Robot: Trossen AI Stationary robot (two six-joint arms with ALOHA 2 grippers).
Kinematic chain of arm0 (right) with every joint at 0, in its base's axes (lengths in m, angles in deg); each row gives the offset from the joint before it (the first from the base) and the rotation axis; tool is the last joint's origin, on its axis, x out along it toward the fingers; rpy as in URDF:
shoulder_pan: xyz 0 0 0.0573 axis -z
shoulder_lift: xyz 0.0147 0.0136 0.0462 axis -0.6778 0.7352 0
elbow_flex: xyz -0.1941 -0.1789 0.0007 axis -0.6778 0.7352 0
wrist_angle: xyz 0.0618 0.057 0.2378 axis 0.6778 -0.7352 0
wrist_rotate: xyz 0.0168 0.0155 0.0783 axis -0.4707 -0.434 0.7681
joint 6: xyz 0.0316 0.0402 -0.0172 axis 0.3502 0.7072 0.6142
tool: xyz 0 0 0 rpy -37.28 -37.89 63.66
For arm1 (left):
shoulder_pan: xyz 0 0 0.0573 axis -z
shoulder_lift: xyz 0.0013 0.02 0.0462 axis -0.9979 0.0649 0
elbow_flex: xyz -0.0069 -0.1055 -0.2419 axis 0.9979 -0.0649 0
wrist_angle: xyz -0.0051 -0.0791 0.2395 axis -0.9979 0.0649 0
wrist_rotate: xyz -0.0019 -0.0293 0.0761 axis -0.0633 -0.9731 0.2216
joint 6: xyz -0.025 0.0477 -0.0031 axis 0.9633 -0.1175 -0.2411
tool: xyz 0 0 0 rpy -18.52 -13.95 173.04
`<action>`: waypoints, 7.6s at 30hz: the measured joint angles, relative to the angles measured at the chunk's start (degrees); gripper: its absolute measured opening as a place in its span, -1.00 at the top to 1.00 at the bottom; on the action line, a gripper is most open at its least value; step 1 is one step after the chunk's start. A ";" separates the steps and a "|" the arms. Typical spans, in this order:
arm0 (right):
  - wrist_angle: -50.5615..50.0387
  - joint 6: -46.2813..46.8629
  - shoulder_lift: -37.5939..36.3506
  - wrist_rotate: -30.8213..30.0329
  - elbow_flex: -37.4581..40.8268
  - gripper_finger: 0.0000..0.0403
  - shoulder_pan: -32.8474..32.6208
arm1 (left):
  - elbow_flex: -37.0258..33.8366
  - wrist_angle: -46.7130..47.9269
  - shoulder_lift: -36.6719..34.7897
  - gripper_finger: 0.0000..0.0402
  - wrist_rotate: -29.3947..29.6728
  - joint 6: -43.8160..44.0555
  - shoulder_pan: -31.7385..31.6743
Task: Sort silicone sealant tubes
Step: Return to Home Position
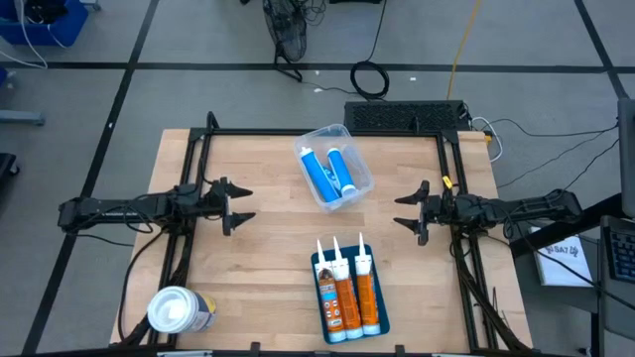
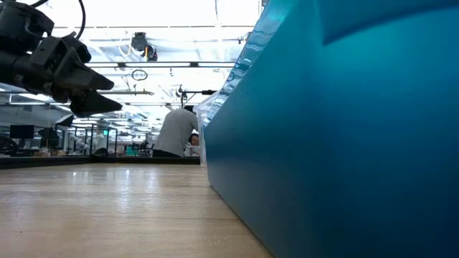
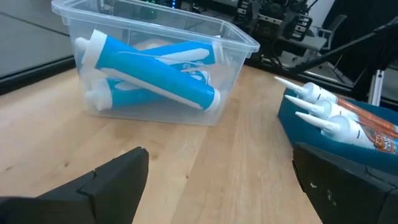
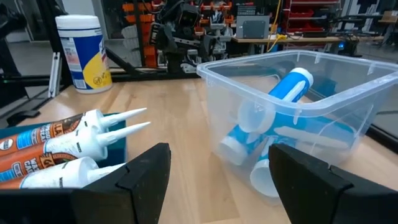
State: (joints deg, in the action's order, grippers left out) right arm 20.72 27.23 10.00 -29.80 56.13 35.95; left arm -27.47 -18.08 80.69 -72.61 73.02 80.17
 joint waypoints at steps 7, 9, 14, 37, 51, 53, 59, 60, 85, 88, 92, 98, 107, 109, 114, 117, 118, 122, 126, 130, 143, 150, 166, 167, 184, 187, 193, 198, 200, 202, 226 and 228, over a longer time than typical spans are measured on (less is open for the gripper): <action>1.57 -0.94 0.00 0.00 0.00 -0.26 0.00 | -0.11 -3.07 0.00 -0.95 0.35 0.01 0.00; 1.56 -0.93 0.00 0.01 0.00 -0.26 0.00 | -0.11 -4.47 -0.02 -0.95 0.36 -0.40 0.00; 1.42 -0.94 0.00 0.04 0.00 -0.26 0.00 | -0.11 -6.19 0.00 -0.95 0.29 -2.99 0.00; 1.52 -0.92 0.11 0.13 0.00 -0.26 0.00 | -0.07 -6.39 0.00 -0.95 0.02 -5.56 0.00; 1.57 -0.92 0.11 0.13 0.02 -0.26 -0.02 | 0.00 -6.41 0.00 -0.95 0.00 -5.52 0.00; 1.59 -0.92 0.11 0.13 0.00 -0.26 -0.02 | 0.00 -6.41 0.00 -0.95 0.00 -5.53 0.02; 1.59 -0.92 0.11 0.13 0.02 -0.26 -0.02 | 0.00 -6.41 0.00 -0.95 0.00 -5.51 0.00; 1.60 -0.92 0.11 0.13 0.00 -0.26 -0.01 | 0.00 -6.41 0.00 -0.95 0.00 -5.52 0.01; 1.61 -0.91 0.11 0.13 0.02 -0.26 -0.01 | 0.01 -6.41 0.00 -0.95 0.00 -5.53 0.00; 1.62 -0.92 0.11 0.14 0.02 -0.26 -0.01 | 0.02 -6.41 0.00 -0.95 0.00 -5.52 0.00; 1.61 -0.91 0.11 0.13 0.02 -0.26 -0.02 | 0.02 -6.41 0.00 -0.95 0.00 -5.53 0.02; 1.63 -0.92 0.11 0.13 0.02 -0.26 0.00 | 0.02 -6.41 0.00 -0.95 0.00 -5.53 0.02; 1.62 -0.91 0.11 0.15 0.02 -0.26 0.00 | 0.02 -6.41 0.00 -0.95 0.00 -5.51 0.00; 1.63 -0.90 0.11 0.15 0.02 -0.26 -0.02 | 0.02 -6.41 0.00 -0.95 0.00 -5.53 0.00; 1.62 -0.92 0.11 0.14 0.02 -0.26 -0.01 | 0.02 -6.41 0.00 -0.95 0.00 -5.51 0.00; 1.63 -0.90 0.11 0.13 0.02 -0.26 -0.02 | 0.02 -6.41 -0.01 -0.95 0.00 -5.51 0.02; 1.61 -0.92 0.11 0.14 0.02 -0.26 -0.02 | 0.02 -6.41 0.00 -0.95 0.00 -5.51 0.02; 1.62 -0.92 0.11 0.14 0.02 -0.26 -0.01 | 0.02 -6.41 0.00 -0.95 0.00 -5.52 0.02; 1.63 -0.90 0.11 0.13 0.02 -0.26 0.00 | 0.02 -6.41 0.00 -0.95 0.00 -5.52 0.01; 1.63 -0.90 0.11 0.13 0.02 -0.26 0.00 | 0.02 -6.41 0.00 -0.95 0.00 -5.51 0.00; 1.63 -0.90 0.11 0.15 0.02 -0.26 0.00 | 0.02 -6.41 -0.01 -0.95 0.00 -5.53 0.01; 1.62 -0.90 0.11 0.14 0.02 -0.26 0.00 | 0.02 -6.41 -0.01 -0.95 0.00 -5.53 0.00; 1.61 -0.90 0.11 0.15 0.02 -0.26 -0.02 | 0.02 -6.41 0.00 -0.95 0.00 -5.53 0.00; 1.63 -0.90 0.11 0.13 0.00 -0.26 0.00 | 0.02 -6.41 0.00 -0.95 0.00 -5.53 0.00; 1.61 -0.90 0.11 0.14 0.02 -0.26 -0.01 | 0.02 -6.41 0.00 -0.95 0.01 -5.53 0.02; 1.61 -0.90 0.11 0.15 0.00 -0.26 -0.02 | 0.02 -6.41 0.00 -0.95 0.00 -5.53 0.00; 1.61 -0.90 0.11 0.15 0.02 -0.26 -0.02 | 0.02 -6.41 0.00 -0.95 0.01 -5.53 0.02; 1.61 -0.90 0.11 0.15 0.02 -0.26 -0.02 | 0.02 -6.41 -0.01 -0.95 0.01 -5.52 0.01; 1.63 -0.91 0.11 0.14 0.02 -0.26 -0.01 | 0.02 -6.41 0.00 -0.95 0.00 -5.53 0.02; 1.61 -0.90 0.11 0.15 0.02 -0.26 -0.01 | 0.02 -6.41 0.00 -0.95 0.00 -5.53 0.02; 1.62 -0.91 0.11 0.14 0.01 -0.26 -0.02 | 0.02 -6.41 -0.02 -0.95 0.00 -5.53 0.02; 1.62 -0.90 0.11 0.15 0.02 -0.26 -0.02 | 0.02 -6.41 -0.01 -0.95 0.00 -5.53 0.02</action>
State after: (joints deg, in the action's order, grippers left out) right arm 22.33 26.33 10.11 -29.65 56.15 35.93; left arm -27.45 -24.49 80.69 -72.61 67.49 80.19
